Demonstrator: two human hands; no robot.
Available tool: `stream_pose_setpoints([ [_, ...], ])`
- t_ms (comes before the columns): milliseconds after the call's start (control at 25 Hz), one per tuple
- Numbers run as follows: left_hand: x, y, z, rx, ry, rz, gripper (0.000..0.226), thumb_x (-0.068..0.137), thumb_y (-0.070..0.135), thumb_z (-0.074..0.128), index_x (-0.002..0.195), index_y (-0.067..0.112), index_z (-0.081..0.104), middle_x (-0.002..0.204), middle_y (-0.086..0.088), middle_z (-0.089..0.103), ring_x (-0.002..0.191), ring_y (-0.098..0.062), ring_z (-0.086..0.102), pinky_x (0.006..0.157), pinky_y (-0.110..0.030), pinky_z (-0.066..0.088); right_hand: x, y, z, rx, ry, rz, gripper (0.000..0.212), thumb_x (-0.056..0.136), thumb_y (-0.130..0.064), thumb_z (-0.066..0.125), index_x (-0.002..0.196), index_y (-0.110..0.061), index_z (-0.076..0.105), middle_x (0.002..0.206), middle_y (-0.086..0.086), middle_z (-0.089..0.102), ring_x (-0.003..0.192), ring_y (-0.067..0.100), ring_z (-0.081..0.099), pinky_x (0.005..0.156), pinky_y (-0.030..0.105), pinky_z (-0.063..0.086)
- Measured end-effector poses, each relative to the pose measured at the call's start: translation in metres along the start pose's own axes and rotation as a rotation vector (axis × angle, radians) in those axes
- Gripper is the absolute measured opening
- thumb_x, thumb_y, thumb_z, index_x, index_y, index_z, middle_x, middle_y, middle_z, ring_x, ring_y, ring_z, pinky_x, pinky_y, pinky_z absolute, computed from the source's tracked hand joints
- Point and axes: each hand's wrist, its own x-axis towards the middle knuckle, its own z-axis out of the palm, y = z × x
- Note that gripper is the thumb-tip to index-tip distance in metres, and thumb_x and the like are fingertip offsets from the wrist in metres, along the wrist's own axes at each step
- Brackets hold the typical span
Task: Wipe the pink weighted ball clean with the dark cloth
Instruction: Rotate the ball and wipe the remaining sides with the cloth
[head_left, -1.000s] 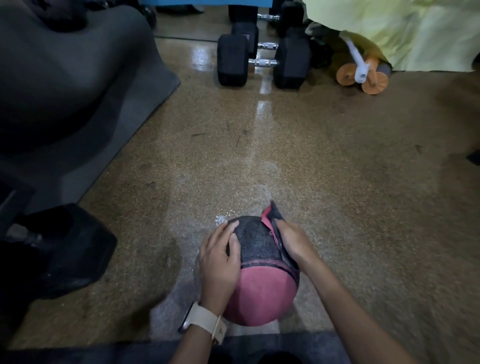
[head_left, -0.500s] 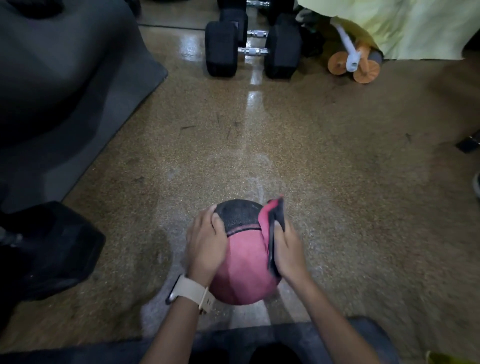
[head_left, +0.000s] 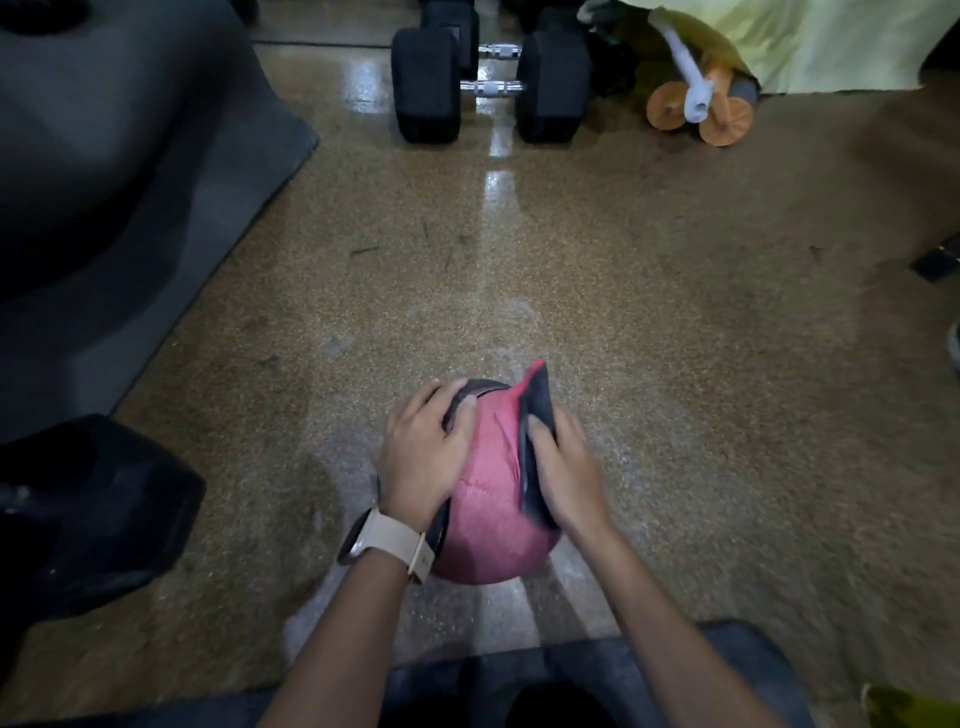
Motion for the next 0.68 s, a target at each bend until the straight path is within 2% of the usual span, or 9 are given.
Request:
stream_pose_setpoints([
  [40, -0.002, 0.002, 0.003, -0.01, 0.018, -0.025, 0.065, 0.085, 0.069, 0.028, 0.134, 0.042, 0.06, 0.146, 0.01, 0.057, 0.14, -0.021, 0.048, 0.115, -0.056, 0.037, 0.02, -0.014, -0.001, -0.037, -0.007, 0.06, 0.039, 0.092, -0.046, 0.036, 0.118, -0.03, 0.059, 0.124, -0.006, 0.059, 0.122, 0.019, 0.051, 0.1, 0.039, 0.039],
  [120, -0.005, 0.005, 0.002, -0.034, 0.051, -0.099, 0.063, 0.085, 0.068, 0.026, 0.131, 0.044, 0.06, 0.146, 0.012, 0.057, 0.139, -0.022, 0.048, 0.113, -0.059, 0.039, 0.021, -0.034, 0.014, -0.283, 0.024, -0.095, 0.041, 0.094, -0.045, 0.032, 0.119, -0.03, 0.06, 0.126, -0.007, 0.06, 0.122, 0.019, 0.051, 0.102, 0.044, 0.037],
  [200, -0.001, 0.003, -0.002, -0.083, 0.057, -0.128, 0.056, 0.092, 0.062, 0.03, 0.132, 0.04, 0.063, 0.147, 0.007, 0.058, 0.14, -0.023, 0.049, 0.115, -0.054, 0.038, -0.024, -0.033, 0.031, -0.393, 0.05, -0.316, 0.046, 0.097, -0.046, 0.027, 0.136, -0.033, 0.049, 0.145, -0.012, 0.046, 0.14, 0.014, 0.032, 0.115, 0.042, 0.02],
  [280, -0.001, -0.001, -0.004, -0.125, 0.06, -0.087, 0.051, 0.096, 0.055, 0.038, 0.133, 0.033, 0.065, 0.147, 0.001, 0.058, 0.141, -0.023, 0.048, 0.118, -0.048, 0.036, -0.069, -0.01, 0.028, -0.303, 0.048, -0.345, 0.048, 0.098, -0.048, 0.024, 0.145, -0.04, 0.033, 0.155, -0.019, 0.026, 0.147, 0.006, 0.01, 0.119, 0.029, 0.003],
  [360, -0.005, -0.001, -0.007, -0.117, 0.065, -0.101, 0.046, 0.097, 0.053, 0.041, 0.133, 0.037, 0.065, 0.151, 0.004, 0.055, 0.144, -0.02, 0.044, 0.119, -0.048, 0.035, -0.062, 0.008, 0.014, -0.032, 0.059, -0.147, 0.047, 0.097, -0.049, 0.025, 0.143, -0.042, 0.033, 0.153, -0.018, 0.03, 0.144, 0.002, 0.02, 0.117, 0.024, 0.015],
  [440, -0.01, 0.0, -0.005, -0.091, 0.063, -0.139, 0.037, 0.102, 0.047, 0.045, 0.134, 0.041, 0.063, 0.154, 0.008, 0.05, 0.146, -0.018, 0.04, 0.12, -0.048, 0.034, -0.012, 0.013, 0.004, 0.161, 0.041, 0.156, 0.041, 0.097, -0.044, 0.032, 0.129, -0.033, 0.055, 0.128, -0.006, 0.059, 0.121, 0.014, 0.053, 0.099, 0.033, 0.04],
  [480, -0.012, 0.002, -0.004, -0.084, 0.068, -0.142, 0.037, 0.102, 0.046, 0.045, 0.134, 0.041, 0.063, 0.154, 0.008, 0.05, 0.146, -0.019, 0.04, 0.12, -0.048, 0.034, 0.012, 0.002, 0.0, 0.096, -0.005, 0.228, 0.038, 0.099, -0.041, 0.034, 0.121, -0.028, 0.061, 0.113, -0.003, 0.065, 0.107, 0.018, 0.059, 0.091, 0.037, 0.045],
  [560, -0.013, 0.005, -0.003, -0.085, 0.101, -0.143, 0.045, 0.097, 0.051, 0.04, 0.133, 0.039, 0.064, 0.152, 0.006, 0.053, 0.144, -0.021, 0.044, 0.119, -0.05, 0.035, 0.028, -0.025, 0.007, -0.176, -0.041, 0.047, 0.036, 0.1, -0.038, 0.034, 0.119, -0.025, 0.062, 0.106, -0.006, 0.064, 0.102, 0.018, 0.058, 0.09, 0.039, 0.045],
  [680, -0.007, 0.001, -0.005, -0.135, 0.111, -0.14, 0.047, 0.096, 0.049, 0.039, 0.131, 0.034, 0.067, 0.144, 0.006, 0.061, 0.137, -0.021, 0.052, 0.117, -0.046, 0.038, -0.032, -0.029, 0.035, -0.365, 0.044, -0.345, 0.043, 0.098, -0.042, 0.03, 0.138, -0.037, 0.045, 0.144, -0.014, 0.045, 0.139, 0.014, 0.033, 0.114, 0.039, 0.022],
])
